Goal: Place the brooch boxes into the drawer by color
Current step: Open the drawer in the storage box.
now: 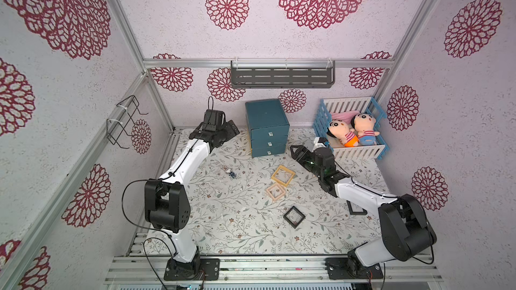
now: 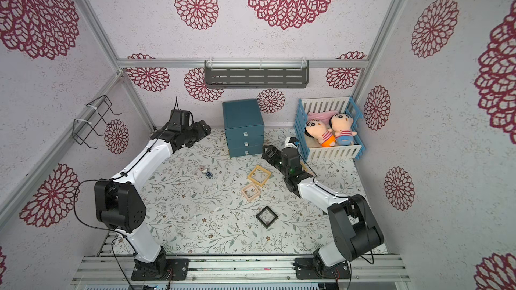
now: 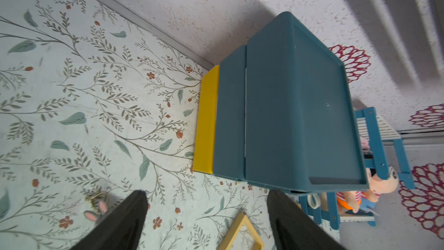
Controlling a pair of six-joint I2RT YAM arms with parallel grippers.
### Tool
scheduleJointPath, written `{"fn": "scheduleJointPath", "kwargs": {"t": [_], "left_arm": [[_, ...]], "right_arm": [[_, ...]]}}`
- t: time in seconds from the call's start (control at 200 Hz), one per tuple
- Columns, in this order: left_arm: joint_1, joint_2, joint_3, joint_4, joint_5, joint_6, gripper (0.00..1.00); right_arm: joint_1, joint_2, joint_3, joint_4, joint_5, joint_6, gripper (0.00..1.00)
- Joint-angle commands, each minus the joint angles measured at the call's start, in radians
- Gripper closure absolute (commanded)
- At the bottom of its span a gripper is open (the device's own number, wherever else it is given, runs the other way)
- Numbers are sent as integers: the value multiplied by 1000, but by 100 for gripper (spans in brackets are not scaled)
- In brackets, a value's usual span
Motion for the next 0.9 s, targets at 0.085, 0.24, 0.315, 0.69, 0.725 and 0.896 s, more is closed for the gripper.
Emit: {"fn": "scheduleJointPath", "kwargs": {"t": [0.085, 0.24, 0.315, 0.69, 0.725, 0.896], "left_arm": [[-26, 75, 102, 38, 100, -10, 20], [-42, 113, 157, 51, 126, -25, 22], [-45, 132, 174, 61, 135, -34, 22], [-52, 268, 307, 47, 154, -40, 28], [-52, 279, 318, 50, 158, -43, 29], [-54, 321, 361, 56, 181, -54, 33]], "right_arm": [[7, 79, 23, 259, -118, 289, 37], [13, 139, 42, 359, -133, 388, 41], [16, 175, 57, 401, -150, 423, 42], [50, 301, 118, 513, -142, 532, 44], [52, 310, 127, 513, -142, 534, 44], [64, 348, 153, 532, -131, 561, 44]]}}
